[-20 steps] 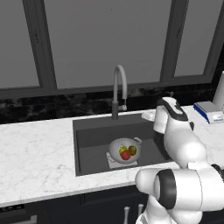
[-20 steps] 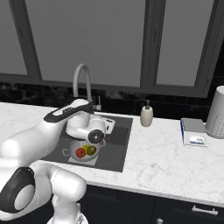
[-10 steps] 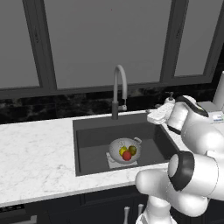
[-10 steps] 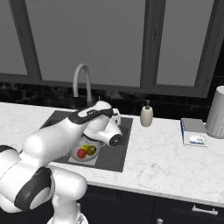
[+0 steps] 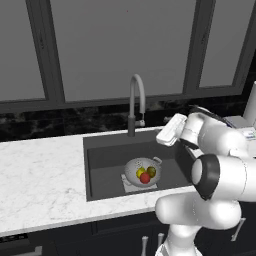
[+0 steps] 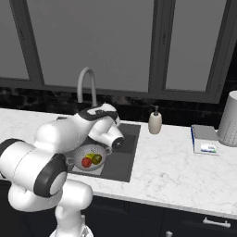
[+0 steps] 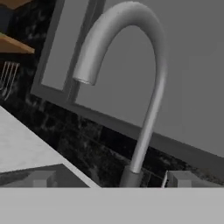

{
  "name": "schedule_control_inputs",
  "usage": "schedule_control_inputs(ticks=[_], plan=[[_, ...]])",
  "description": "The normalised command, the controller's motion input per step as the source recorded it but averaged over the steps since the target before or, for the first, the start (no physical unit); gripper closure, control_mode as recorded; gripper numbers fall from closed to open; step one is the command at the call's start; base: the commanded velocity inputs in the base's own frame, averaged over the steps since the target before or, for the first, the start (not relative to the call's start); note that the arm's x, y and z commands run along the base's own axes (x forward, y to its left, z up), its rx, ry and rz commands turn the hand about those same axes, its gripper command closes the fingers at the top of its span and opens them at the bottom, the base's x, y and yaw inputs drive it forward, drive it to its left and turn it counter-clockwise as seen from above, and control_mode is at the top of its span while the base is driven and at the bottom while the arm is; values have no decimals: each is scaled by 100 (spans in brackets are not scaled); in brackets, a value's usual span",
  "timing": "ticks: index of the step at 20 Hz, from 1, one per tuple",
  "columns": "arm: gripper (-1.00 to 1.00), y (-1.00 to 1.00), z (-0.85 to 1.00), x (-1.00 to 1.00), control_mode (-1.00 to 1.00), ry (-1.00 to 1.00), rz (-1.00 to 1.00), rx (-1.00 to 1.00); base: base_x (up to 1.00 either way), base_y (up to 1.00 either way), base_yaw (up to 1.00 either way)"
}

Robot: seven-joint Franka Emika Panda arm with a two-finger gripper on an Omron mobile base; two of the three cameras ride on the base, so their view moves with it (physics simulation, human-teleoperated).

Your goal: Put the colander in the sink, put the apple, pear, kiwi in the colander, and turn on the sink faucet and pour water over the colander.

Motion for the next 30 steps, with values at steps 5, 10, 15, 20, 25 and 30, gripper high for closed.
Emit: schedule_control_inputs(ticks=[5,10,15,20,25,30], plan=[[-100,1,9,38,-100,1,0,-15,0,0,0],[-100,0,-4,34,-100,0,0,0,0,0,0],[-100,0,-24,29,-100,0,0,4,0,0,0],[-100,-1,-21,35,-100,0,0,9,0,0,0],[-100,0,-2,30,-100,0,0,10,0,0,0],[-100,0,0,35,-100,0,0,4,0,0,0]])
